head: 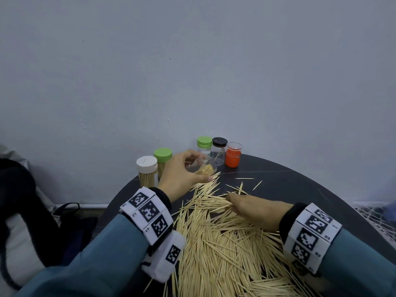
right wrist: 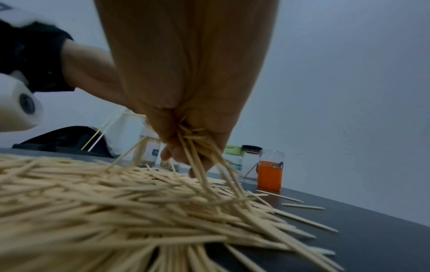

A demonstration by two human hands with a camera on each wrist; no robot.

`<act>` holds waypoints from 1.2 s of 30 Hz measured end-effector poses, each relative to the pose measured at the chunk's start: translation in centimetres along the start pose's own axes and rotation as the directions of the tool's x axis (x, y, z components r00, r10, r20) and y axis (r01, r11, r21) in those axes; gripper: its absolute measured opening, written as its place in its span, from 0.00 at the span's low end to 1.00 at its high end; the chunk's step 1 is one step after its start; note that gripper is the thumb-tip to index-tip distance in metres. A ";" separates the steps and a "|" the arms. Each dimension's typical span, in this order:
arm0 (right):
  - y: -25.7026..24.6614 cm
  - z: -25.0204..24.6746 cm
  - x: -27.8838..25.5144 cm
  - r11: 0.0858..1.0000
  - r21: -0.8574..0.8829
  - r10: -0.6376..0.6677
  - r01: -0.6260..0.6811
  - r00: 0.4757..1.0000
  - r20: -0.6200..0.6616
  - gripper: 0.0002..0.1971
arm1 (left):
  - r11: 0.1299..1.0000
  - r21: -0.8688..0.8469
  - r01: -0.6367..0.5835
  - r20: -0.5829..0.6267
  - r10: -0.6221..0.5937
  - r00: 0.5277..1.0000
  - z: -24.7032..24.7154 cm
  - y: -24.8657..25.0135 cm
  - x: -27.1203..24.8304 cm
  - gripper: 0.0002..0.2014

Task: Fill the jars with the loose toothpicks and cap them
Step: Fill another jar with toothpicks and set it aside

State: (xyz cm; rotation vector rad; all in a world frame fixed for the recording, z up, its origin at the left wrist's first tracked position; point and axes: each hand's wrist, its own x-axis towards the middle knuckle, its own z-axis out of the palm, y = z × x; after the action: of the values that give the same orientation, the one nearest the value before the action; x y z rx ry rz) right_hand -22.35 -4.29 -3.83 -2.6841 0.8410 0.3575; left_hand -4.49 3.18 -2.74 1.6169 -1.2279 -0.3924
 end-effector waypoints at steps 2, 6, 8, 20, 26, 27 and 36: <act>0.1 -0.3 0.1 0.999 0.044 0.009 -0.008 1.000 -0.018 0.10 | 1.000 0.004 0.003 -0.007 -0.003 1.000 0.0 -0.1 0.1 0.26; 0.7 -0.7 -0.3 0.986 0.151 -0.060 0.071 0.995 -0.077 0.07 | 1.000 0.004 -0.015 0.003 0.015 1.000 0.0 -0.1 0.0 0.23; 1.2 -0.8 -0.4 0.935 0.338 -0.059 0.107 0.987 -0.150 0.09 | 1.000 0.001 -0.022 0.009 0.022 1.000 0.0 0.0 -0.1 0.22; 0.7 -2.3 -0.4 0.029 0.903 0.107 0.429 0.897 -0.429 0.12 | 0.999 0.010 -0.036 0.153 0.034 0.988 0.7 0.2 -0.7 0.24; -0.6 -3.8 -1.0 -0.190 0.761 0.222 0.620 0.783 -0.582 0.13 | 0.999 0.028 -0.037 0.343 0.025 0.939 1.4 0.9 -1.4 0.24; -0.7 -3.9 -1.1 -0.218 0.739 0.241 0.637 0.769 -0.592 0.13 | 0.999 0.023 -0.035 0.376 0.024 0.926 1.5 1.0 -1.5 0.24; -2.0 -1.4 -0.7 -0.087 0.765 0.231 0.639 0.759 -0.608 0.12 | 0.995 -0.094 -0.043 0.480 0.084 0.873 2.4 1.5 -2.3 0.27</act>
State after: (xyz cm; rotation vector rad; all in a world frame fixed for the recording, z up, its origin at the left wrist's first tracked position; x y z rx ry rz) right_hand -21.52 -2.94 -1.90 -1.2114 0.3454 -0.9914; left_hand -8.02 3.92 -3.13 1.4466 -1.6107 -0.8328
